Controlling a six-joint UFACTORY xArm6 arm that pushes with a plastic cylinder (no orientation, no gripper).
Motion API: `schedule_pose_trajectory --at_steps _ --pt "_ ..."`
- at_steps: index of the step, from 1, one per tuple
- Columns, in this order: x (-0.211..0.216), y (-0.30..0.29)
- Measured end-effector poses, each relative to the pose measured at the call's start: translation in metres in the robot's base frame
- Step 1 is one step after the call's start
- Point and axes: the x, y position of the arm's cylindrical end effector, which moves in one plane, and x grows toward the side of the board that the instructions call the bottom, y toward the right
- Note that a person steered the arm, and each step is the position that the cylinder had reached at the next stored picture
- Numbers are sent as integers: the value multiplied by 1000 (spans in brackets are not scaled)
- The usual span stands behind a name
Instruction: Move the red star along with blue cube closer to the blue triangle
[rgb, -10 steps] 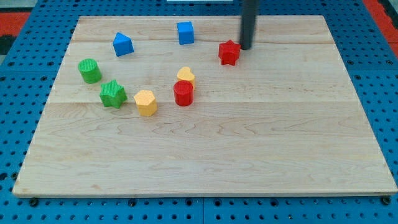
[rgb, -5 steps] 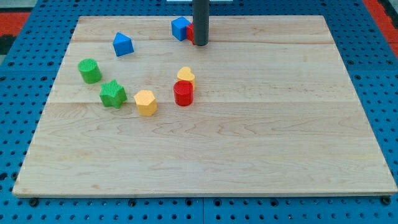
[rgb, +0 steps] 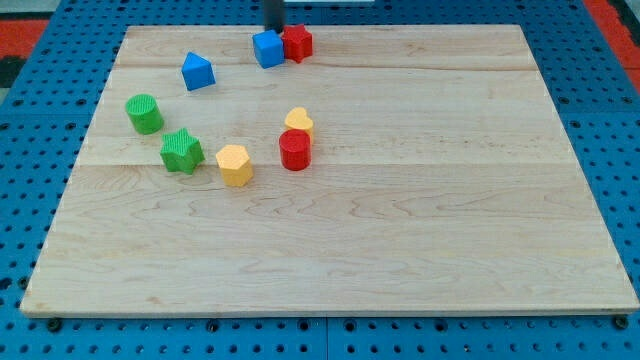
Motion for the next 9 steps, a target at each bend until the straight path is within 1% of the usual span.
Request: schedule_pose_trajectory --at_steps 1,3,4,5,6,7,8,9 --pt "7 22" --pt "2 126" --pt "18 153" --pt "36 106" --pt "32 39" --pt "21 26" --pt "15 31" --pt "15 24"
